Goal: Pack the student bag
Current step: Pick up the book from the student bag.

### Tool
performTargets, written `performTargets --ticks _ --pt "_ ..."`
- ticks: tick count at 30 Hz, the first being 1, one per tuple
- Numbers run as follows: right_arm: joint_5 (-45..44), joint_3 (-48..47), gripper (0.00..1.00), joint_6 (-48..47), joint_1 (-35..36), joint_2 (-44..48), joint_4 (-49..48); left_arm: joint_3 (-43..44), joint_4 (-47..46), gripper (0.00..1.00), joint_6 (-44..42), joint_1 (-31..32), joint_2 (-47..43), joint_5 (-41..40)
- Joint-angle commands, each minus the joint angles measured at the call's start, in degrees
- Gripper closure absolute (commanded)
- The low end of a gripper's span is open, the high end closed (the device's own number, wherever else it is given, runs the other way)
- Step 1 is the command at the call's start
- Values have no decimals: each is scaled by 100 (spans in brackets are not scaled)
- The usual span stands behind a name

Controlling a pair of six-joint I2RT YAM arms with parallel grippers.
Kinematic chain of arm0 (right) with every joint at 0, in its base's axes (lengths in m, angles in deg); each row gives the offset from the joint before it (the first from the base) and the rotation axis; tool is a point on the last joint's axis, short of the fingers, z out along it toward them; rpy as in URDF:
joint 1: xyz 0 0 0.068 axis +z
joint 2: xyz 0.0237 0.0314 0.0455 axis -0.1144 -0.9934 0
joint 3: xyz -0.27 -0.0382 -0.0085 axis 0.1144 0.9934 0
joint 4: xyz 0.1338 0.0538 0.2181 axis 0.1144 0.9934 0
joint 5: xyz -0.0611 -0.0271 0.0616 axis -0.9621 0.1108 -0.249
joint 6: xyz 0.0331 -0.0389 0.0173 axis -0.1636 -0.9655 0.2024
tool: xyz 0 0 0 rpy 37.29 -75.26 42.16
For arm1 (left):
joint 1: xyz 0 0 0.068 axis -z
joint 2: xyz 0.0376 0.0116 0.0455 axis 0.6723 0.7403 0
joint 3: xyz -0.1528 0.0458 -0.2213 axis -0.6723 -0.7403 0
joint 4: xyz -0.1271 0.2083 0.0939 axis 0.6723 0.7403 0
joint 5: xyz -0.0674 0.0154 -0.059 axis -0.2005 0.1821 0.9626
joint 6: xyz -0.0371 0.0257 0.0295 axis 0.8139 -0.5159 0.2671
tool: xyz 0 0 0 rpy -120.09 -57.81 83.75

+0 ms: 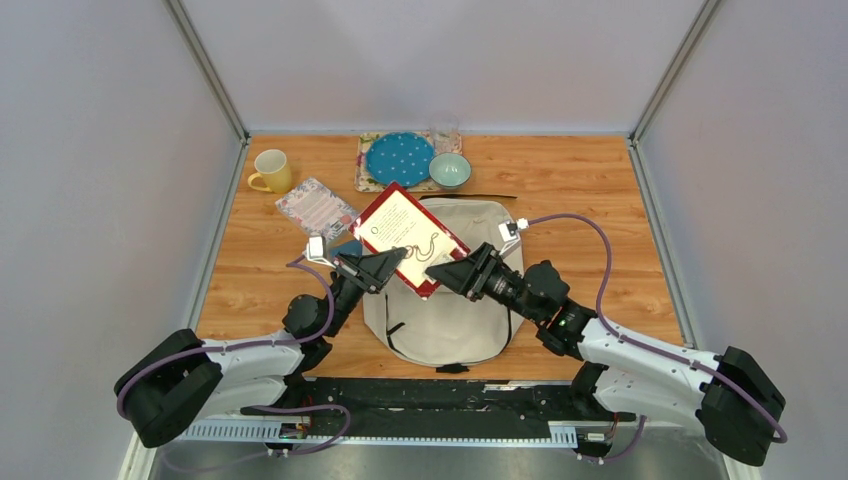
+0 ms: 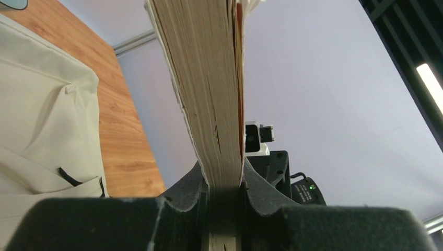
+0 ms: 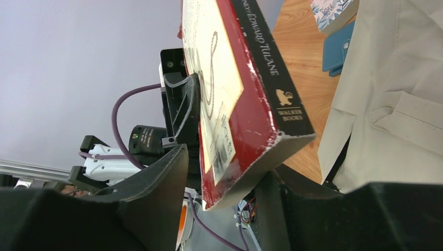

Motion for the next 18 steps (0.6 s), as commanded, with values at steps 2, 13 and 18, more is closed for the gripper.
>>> performTargets --ticks 2,13,18 --pt "-326 -513 48 -178 17 57 -575 -121 -1905 100 106 233 51 579" --pt "-695 -540 50 -195 17 22 -223 -94 -1905 100 79 268 -54 587" --pt "-563 -557 59 -143 17 -57 -443 -51 -1905 100 141 303 7 666"
